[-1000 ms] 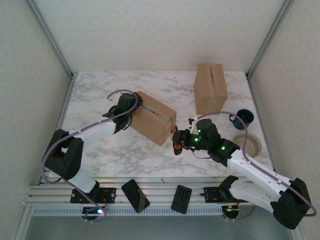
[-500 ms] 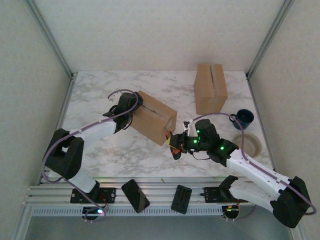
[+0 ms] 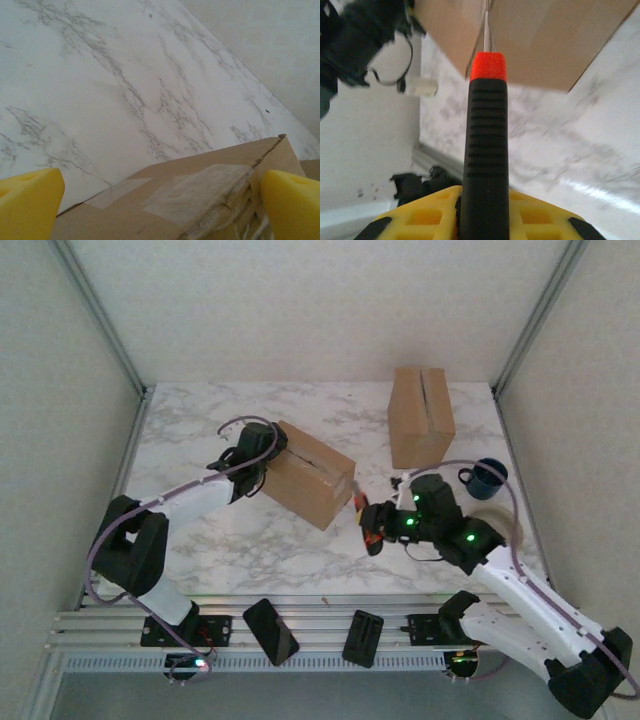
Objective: Unpack the express box
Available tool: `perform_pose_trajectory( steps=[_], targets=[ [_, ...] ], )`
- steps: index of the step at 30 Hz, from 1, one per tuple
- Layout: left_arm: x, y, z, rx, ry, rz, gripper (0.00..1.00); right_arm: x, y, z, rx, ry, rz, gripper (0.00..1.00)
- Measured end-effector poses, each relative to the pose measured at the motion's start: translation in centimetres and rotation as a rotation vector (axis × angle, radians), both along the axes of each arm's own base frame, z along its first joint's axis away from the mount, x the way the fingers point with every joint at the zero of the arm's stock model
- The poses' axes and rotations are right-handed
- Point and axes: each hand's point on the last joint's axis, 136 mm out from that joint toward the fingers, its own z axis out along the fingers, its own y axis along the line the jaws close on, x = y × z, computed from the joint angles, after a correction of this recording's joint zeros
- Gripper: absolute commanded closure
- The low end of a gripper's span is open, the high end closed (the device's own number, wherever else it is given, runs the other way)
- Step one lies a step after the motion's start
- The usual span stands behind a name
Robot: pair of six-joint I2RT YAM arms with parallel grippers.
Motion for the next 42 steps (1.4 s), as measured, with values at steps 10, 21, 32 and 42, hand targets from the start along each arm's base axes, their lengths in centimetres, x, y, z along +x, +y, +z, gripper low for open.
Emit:
perform_pose_trajectory(
  steps=[10,21,32,42],
  targets=[
    [-2.2,1.0,7.2,0.129,0.009,-0.095,0.0,5.2,-5.5,-0.3,-0.34,-0.074,-0.112,1.0],
    [0.1,11.3,2.2,0.183,0.161,0.036,0.09,7.5,-1.9,-9.5,-0.636,0.084,-0.059,1.0],
    [2.8,6.4,-6.1,0.107,0.212,-0.158,0.1,13.7,0.4,-9.9,-0.727,0.059,-0.13,1.0],
    [-4.6,6.4,-5.7,0.172,0.231,-0.119,0.09,24.3,0.5,-9.8,-0.758,0.031,-0.06,1.0]
  ],
)
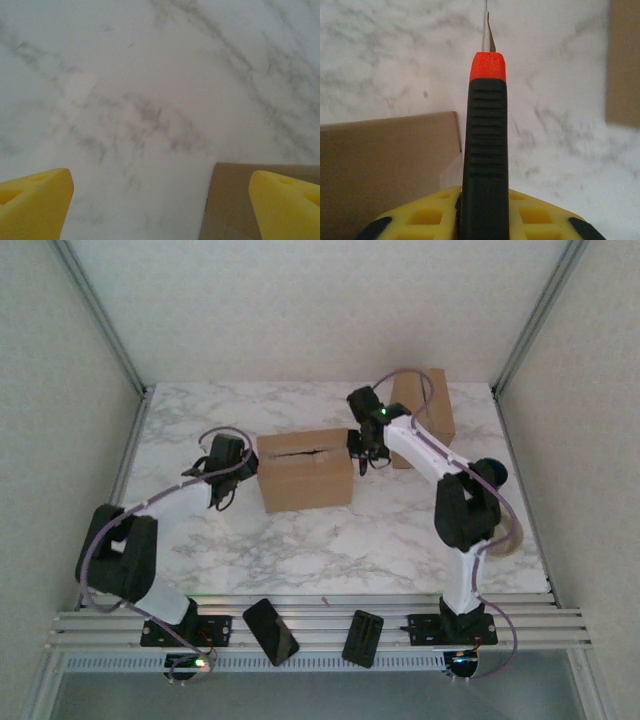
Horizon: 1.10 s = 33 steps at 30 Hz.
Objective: Unpack the express box
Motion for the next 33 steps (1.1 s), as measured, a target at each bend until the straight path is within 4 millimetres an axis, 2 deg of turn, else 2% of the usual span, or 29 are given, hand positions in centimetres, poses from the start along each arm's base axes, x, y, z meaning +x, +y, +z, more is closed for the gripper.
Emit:
perform_pose_trajectory(
  steps=[2,5,8,12,15,19,22,24,26,28,31,33],
  targets=[
    [-2.7,-0.4,0.0,0.017,0.022,-0.013,0.09,3.1,0.9,0.3,0.027,-0.027,0.031,1.0],
    [-6.5,-1.3,-0.1,0.005,0.056,-0.041,0.09,6.2,2.2,0.6,0.039,-0.07,0.072,1.0],
    [-9.2,-1.6,0.8,-0.006,0.074,-0.063,0.07,7.2,2.7,0.7,0.027,-0.081,0.087,1.0],
    [-10.3,-0.8,3.4,0.003,0.052,-0.041,0.06,6.5,1.4,1.0,-0.046,-0.073,0.074,1.0],
    [-9.5,0.3,5.6,0.04,0.036,0.01,0.06,5.5,-0.9,2.2,-0.132,-0.096,0.047,1.0],
    [-6.8,2.4,7.8,0.093,0.025,0.097,0.06,1.6,-4.8,5.2,-0.224,-0.134,0.017,1.0],
    [-4.5,4.1,8.3,0.141,0.031,0.154,0.06,-1.7,-7.1,7.3,-0.256,-0.173,-0.007,1.0],
    [-3.0,4.8,8.1,0.169,0.043,0.176,0.07,-3.8,-7.9,7.7,-0.259,-0.18,-0.016,1.0],
    [-1.3,5.1,7.2,0.193,0.065,0.177,0.09,-5.6,-7.8,7.0,-0.25,-0.171,-0.014,1.0],
    [0.5,4.5,5.6,0.203,0.09,0.153,0.11,-7.1,-6.9,5.3,-0.235,-0.137,-0.002,1.0],
    [1.9,3.0,2.7,0.203,0.131,0.098,0.11,-8.0,-5.1,2.5,-0.208,-0.08,0.012,1.0],
    [2.1,1.8,1.5,0.203,0.153,0.065,0.11,-7.8,-3.9,1.2,-0.185,-0.061,0.012,1.0]
  ],
)
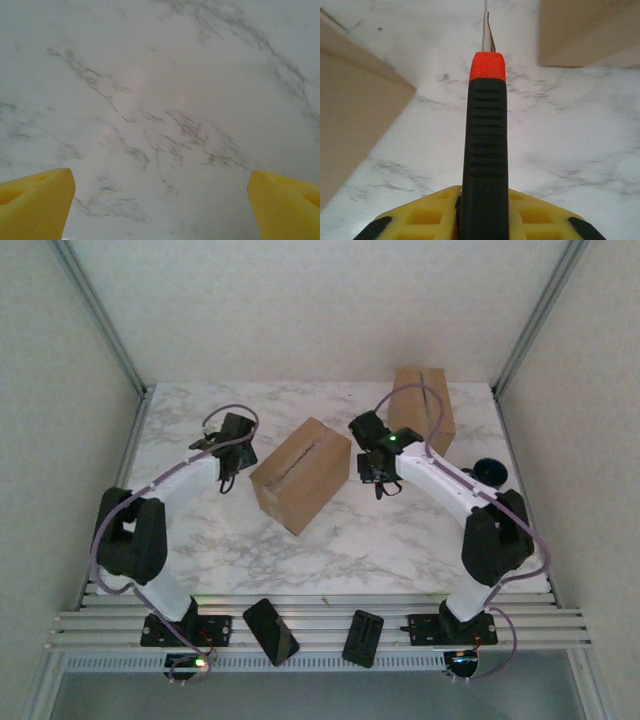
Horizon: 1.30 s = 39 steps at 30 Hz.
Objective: Unpack the express box
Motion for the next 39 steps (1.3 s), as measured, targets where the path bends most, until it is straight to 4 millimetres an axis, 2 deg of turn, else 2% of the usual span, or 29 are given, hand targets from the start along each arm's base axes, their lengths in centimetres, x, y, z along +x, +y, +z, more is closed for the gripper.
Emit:
perform_pose_trajectory(
  steps=[3,6,10,13,16,19,30,35,39],
  targets=[
    [-0.2,-1.7,-0.2,-0.016,0.0,-0.043,0.11,1.2,1.3,-1.3,0.018,0.019,-0.013,1.0],
    [-1.1,-2.8,-0.3,-0.029,-0.007,-0.069,0.11,3.6,3.0,-1.6,0.036,0.006,-0.016,1.0],
    [-4.9,-3.4,-1.5,-0.06,0.026,-0.094,0.11,7.3,6.1,-0.7,0.086,-0.042,0.014,1.0],
    [-7.8,-4.1,-2.3,-0.094,0.047,-0.119,0.11,9.5,8.3,-0.1,0.124,-0.065,0.059,1.0],
    [-9.8,-5.0,-2.8,-0.128,0.058,-0.141,0.11,11.0,10.3,0.1,0.163,-0.07,0.115,1.0],
    [-11.0,-5.7,-3.2,-0.159,0.066,-0.153,0.11,11.5,11.9,-0.2,0.207,-0.052,0.171,1.0],
    [-12.8,-9.2,-3.1,-0.224,0.069,-0.214,0.1,12.3,16.4,-0.9,0.343,-0.018,0.323,1.0],
    [-13.3,-9.9,-2.6,-0.237,0.063,-0.238,0.08,12.3,17.0,-0.8,0.354,-0.018,0.349,1.0],
    [-13.7,-9.6,-0.7,-0.257,0.023,-0.233,0.04,12.1,16.7,-1.0,0.331,-0.011,0.359,1.0]
  ],
)
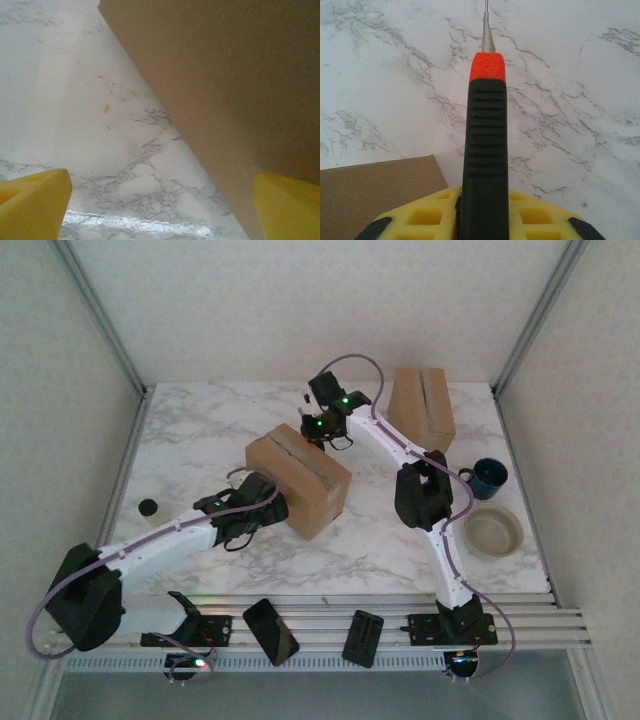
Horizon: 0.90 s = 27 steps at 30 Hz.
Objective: Unpack the express box
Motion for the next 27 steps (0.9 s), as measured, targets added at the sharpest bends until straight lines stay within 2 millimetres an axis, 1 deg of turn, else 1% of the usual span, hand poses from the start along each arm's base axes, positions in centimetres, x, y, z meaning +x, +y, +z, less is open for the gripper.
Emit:
perform_pose_trajectory(
  steps=[2,5,8,11,13,14,16,18,19,21,24,25,27],
  targets=[
    [-0.2,0.7,1.4,0.005,-0.026,0.023,0.02,-0.1,-0.4,-0.2,-0.021,0.003,-0.001,1.0],
    [-0.6,2.4,4.0,0.027,-0.059,0.069,0.0,-0.2,-1.3,-0.3,-0.049,0.009,-0.017,1.0],
    [-0.9,3.9,6.5,0.049,-0.09,0.112,0.0,0.2,-3.0,0.8,-0.055,-0.002,-0.048,1.0],
    [-0.8,5.2,8.2,0.071,-0.106,0.144,0.0,0.2,-5.5,3.0,-0.067,-0.035,-0.093,1.0],
    [-0.4,6.1,9.1,0.086,-0.116,0.165,0.0,-0.2,-7.3,4.9,-0.073,-0.065,-0.123,1.0],
    [0.1,6.7,9.8,0.092,-0.126,0.181,0.0,-0.8,-8.1,5.9,-0.075,-0.083,-0.139,1.0],
    [1.5,7.6,11.1,0.096,-0.151,0.204,0.0,-2.3,-9.5,7.5,-0.072,-0.103,-0.165,1.0],
    [3.6,8.1,12.4,0.081,-0.195,0.212,0.0,-5.0,-11.3,8.7,-0.078,-0.119,-0.2,1.0],
    [4.5,8.1,12.9,0.073,-0.211,0.206,0.0,-6.2,-12.0,9.0,-0.081,-0.126,-0.214,1.0],
    [6.6,7.8,13.6,0.053,-0.247,0.186,0.0,-9.3,-14.2,9.3,-0.102,-0.137,-0.261,1.0],
    [9.6,6.9,13.6,0.035,-0.269,0.14,0.0,-13.5,-16.5,8.9,-0.148,-0.146,-0.314,1.0],
    [10.5,6.6,13.3,0.034,-0.27,0.127,0.0,-14.6,-16.9,8.5,-0.16,-0.146,-0.325,1.0],
    [11.8,6.1,12.4,0.034,-0.265,0.107,0.0,-16.9,-17.2,7.0,-0.185,-0.13,-0.334,1.0]
  ],
)
